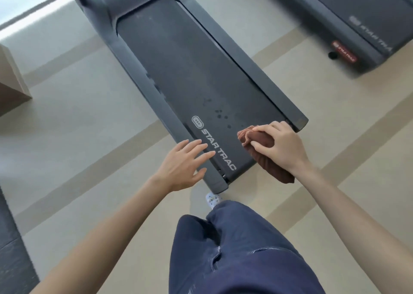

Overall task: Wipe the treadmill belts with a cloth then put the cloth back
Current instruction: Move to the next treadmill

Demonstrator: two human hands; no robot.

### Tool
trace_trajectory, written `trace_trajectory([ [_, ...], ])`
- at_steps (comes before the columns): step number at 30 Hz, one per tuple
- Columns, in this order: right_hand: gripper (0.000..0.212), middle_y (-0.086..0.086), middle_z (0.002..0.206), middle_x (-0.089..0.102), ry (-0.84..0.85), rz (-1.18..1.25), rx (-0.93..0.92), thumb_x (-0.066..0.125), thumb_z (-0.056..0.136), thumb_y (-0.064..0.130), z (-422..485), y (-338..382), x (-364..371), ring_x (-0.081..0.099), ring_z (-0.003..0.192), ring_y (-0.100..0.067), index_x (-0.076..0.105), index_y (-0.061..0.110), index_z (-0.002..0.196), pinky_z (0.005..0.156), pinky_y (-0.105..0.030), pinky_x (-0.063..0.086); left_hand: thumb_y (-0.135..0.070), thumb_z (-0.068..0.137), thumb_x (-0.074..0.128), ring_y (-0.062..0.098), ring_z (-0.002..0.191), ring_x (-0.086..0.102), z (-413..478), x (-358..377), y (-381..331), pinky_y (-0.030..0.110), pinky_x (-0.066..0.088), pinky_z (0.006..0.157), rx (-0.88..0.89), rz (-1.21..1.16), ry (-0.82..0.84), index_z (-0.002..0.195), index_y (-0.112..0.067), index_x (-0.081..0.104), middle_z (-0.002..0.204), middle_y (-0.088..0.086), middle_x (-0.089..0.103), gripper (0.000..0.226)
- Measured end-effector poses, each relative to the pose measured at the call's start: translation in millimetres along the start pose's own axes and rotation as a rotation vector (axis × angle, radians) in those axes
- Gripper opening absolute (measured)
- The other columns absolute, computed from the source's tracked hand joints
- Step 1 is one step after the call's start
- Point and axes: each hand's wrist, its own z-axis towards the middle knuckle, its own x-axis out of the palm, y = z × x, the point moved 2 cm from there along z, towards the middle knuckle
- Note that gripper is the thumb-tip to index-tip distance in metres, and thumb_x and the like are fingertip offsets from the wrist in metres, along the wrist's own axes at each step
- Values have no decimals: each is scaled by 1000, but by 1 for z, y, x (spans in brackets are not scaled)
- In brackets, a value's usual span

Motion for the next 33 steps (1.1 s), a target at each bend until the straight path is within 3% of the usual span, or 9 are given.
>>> trace_trajectory([
  [4,28,5,93,61,-68,-20,98,72,76,35,3,15,11,51,92,-19,66,27,103,69,-27,44,-34,89,55,25,131,42,22,-4,36,43,28,110,79,13,-6,135,-24,49,137,6,51,48],
  [7,28,5,93,62,-119,-26,221,71,77,36,-5,25,31,52,93,-19,67,28,103,68,-30,47,-30,87,58,26,130,44,34,-4,65,45,30,109,125,8,-21,135,-23,50,136,6,52,49],
  [13,27,8,96,61,-189,-20,482,66,79,40,-21,70,73,50,96,-14,66,32,105,73,-32,47,-39,93,43,24,140,25,26,8,138,41,14,115,284,81,146,145,-30,33,150,-1,35,54],
  [21,25,8,92,60,-217,-25,590,66,79,39,4,97,116,51,92,-16,66,32,103,72,-33,47,-40,96,37,22,138,27,57,29,172,38,15,113,487,149,220,146,-27,29,150,2,34,53],
  [27,25,9,90,58,-221,-43,636,66,78,42,15,39,171,49,92,-14,65,33,102,68,-28,42,-38,93,44,26,134,36,101,93,175,43,23,111,548,168,192,140,-21,41,142,6,45,51],
  [33,25,10,90,58,-245,-81,682,65,80,45,18,-65,275,47,93,-12,64,35,103,65,-26,37,-37,91,46,26,128,43,167,237,183,42,31,108,592,200,194,135,-19,47,138,6,50,48],
])
